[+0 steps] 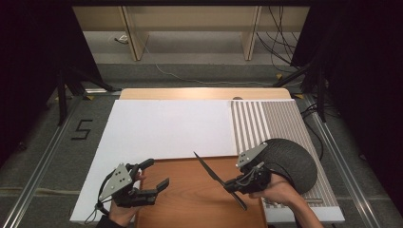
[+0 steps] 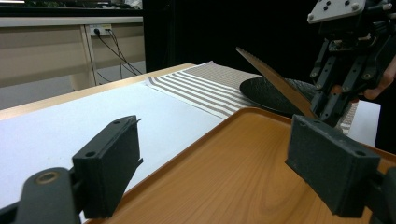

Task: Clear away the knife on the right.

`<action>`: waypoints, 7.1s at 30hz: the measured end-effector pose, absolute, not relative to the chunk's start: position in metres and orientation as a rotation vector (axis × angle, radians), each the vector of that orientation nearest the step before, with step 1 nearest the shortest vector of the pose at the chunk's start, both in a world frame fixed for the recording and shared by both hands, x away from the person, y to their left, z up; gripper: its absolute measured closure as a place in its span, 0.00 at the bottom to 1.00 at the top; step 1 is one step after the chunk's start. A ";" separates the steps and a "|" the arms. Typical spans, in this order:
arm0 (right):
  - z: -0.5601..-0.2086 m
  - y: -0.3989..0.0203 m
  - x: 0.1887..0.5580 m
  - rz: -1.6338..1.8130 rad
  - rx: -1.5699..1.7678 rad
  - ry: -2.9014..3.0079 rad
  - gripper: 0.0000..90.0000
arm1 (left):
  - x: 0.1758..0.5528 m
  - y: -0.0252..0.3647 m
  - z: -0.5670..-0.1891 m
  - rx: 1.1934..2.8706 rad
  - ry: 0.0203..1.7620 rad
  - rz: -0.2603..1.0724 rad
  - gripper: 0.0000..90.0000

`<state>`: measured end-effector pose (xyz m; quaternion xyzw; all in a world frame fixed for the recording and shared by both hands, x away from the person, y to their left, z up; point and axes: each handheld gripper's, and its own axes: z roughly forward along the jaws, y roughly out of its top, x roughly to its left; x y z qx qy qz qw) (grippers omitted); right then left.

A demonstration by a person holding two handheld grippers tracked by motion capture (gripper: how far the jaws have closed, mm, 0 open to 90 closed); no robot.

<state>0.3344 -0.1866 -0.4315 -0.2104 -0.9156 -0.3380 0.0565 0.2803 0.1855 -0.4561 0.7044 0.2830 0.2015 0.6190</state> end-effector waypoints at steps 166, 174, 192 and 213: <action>-0.471 -0.221 0.299 -0.587 -0.829 -3.094 1.00 | 0.282 0.185 -0.457 1.618 0.643 0.449 0.18; -0.462 -0.230 0.299 -0.734 -0.883 -3.059 0.91 | 0.282 0.186 -0.457 1.618 0.642 0.449 0.18; -0.445 -0.259 0.305 -1.274 -1.143 -2.647 0.51 | 0.283 0.185 -0.457 1.617 0.644 0.444 0.18; -0.437 -0.274 0.295 -1.551 -1.244 -2.530 0.26 | 0.284 0.184 -0.457 1.616 0.654 0.444 0.18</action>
